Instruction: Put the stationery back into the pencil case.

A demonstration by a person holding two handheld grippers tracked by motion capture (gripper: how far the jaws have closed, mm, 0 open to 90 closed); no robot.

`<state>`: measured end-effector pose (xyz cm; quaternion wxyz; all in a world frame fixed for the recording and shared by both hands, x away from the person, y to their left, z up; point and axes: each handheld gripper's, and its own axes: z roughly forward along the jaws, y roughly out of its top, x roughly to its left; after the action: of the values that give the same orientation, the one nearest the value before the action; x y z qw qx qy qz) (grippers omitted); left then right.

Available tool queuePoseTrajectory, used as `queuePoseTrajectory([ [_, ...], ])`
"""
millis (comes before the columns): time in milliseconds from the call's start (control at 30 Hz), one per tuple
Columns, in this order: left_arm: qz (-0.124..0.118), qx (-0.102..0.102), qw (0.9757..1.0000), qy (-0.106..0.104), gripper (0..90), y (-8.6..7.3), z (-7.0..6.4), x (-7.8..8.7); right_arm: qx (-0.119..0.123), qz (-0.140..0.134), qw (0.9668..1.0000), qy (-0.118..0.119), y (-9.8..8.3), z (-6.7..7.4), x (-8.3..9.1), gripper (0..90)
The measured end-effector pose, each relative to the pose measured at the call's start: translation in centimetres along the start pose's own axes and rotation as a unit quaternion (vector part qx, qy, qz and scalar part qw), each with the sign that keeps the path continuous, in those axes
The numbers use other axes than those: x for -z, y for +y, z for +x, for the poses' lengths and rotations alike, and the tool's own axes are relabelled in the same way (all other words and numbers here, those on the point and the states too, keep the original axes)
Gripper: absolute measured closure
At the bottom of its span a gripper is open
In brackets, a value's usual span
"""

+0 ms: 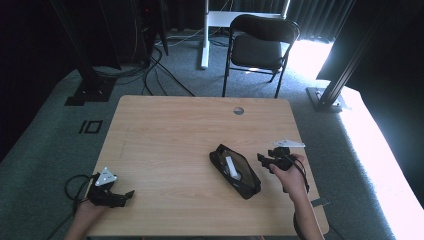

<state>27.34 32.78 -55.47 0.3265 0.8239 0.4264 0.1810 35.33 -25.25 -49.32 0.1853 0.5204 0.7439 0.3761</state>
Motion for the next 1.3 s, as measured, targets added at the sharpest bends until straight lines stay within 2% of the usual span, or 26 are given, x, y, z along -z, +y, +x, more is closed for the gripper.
queuePoseTrajectory([
  [133,0.000,0.000,1.0000,0.000,2.2,0.0,0.0,0.0,-0.019,-0.008,0.9997,-0.013,-0.9,-0.8,-0.2,46.1],
  [167,0.000,0.000,1.0000,0.000,2.2,0.0,0.0,0.0,-0.029,-0.016,0.9991,-0.025,-1.3,-1.1,-0.2,46.2],
  [333,0.000,0.000,1.0000,0.000,2.2,0.0,0.0,0.0,-0.042,-0.013,0.9975,-0.055,-2.4,-1.8,-0.4,45.2],
  [433,0.000,0.000,1.0000,0.000,2.2,0.0,0.0,0.0,-0.053,-0.006,0.9965,-0.064,-3.1,-2.3,-0.7,44.3],
  [533,0.000,0.000,1.0000,0.000,2.2,0.0,0.0,0.0,-0.050,-0.005,0.9954,-0.081,-3.8,-2.5,-0.9,44.3],
  [667,0.000,0.000,1.0000,0.000,2.2,0.0,0.0,0.0,-0.054,-0.001,0.9946,-0.089,-4.5,-2.6,-1.1,44.1],
  [833,0.000,0.000,1.0000,0.000,2.2,0.0,0.0,0.0,-0.072,0.006,0.9913,-0.110,-5.4,-3.1,-0.8,42.5],
  [933,0.000,0.000,1.0000,0.000,2.2,0.0,0.0,0.0,-0.071,0.006,0.9903,-0.119,-5.7,-3.1,-0.7,41.2],
  [967,-0.001,0.000,1.0000,0.000,2.2,0.0,0.0,0.0,-0.076,0.007,0.9905,-0.114,-6.2,-3.2,-0.8,39.6],
  [1100,-0.001,0.000,1.0000,0.000,2.2,0.0,0.0,0.0,-0.079,0.010,0.9897,-0.118,-6.7,-3.2,-0.7,37.7],
  [1133,-0.001,0.000,1.0000,0.000,2.2,0.0,0.0,0.0,-0.087,0.009,0.9891,-0.118,-6.9,-3.3,-0.6,37.1],
  [1200,-0.001,0.000,1.0000,0.000,2.2,0.0,0.0,0.0,-0.093,0.005,0.9868,-0.133,-7.2,-3.4,-0.3,35.2],
  [1233,-0.001,0.000,1.0000,0.000,2.2,0.0,0.0,0.0,-0.093,0.005,0.9868,-0.133,-7.2,-3.4,-0.3,35.2],
  [1300,-0.001,0.000,1.0000,0.000,2.2,0.0,0.0,0.0,-0.095,0.005,0.9839,-0.152,-7.5,-3.5,-0.2,33.4],
])
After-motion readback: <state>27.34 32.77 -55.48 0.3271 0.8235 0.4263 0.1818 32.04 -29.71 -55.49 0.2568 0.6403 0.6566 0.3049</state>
